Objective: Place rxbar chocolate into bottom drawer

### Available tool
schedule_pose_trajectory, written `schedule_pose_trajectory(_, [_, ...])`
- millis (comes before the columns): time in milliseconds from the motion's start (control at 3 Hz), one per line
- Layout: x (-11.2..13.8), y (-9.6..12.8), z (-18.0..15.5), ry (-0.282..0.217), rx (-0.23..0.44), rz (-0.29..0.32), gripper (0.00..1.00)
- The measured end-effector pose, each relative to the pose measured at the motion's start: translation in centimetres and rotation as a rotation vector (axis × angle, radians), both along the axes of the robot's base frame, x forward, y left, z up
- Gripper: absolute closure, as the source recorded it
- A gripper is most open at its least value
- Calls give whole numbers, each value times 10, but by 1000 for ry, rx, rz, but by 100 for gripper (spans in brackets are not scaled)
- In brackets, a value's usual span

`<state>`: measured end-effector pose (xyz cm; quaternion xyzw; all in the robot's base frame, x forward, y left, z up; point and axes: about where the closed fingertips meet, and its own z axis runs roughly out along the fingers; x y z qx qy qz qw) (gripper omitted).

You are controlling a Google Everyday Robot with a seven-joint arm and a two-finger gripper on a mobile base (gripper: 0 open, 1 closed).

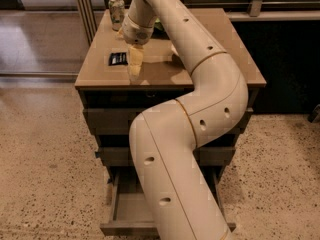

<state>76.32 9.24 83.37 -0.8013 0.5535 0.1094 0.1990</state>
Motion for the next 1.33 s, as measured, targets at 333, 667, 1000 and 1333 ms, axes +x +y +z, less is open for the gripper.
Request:
schedule_pose_trajectory(333, [1, -7, -11, 25, -4, -15, 0])
schedule_pose_trajectory(667, [1, -11, -20, 36, -27, -18, 0])
schedule_pose_trajectory(1000, [4, -7, -33, 30, -68, 6, 0])
schedule_pose_trajectory(1333, [4, -6, -33, 30, -68, 6, 0])
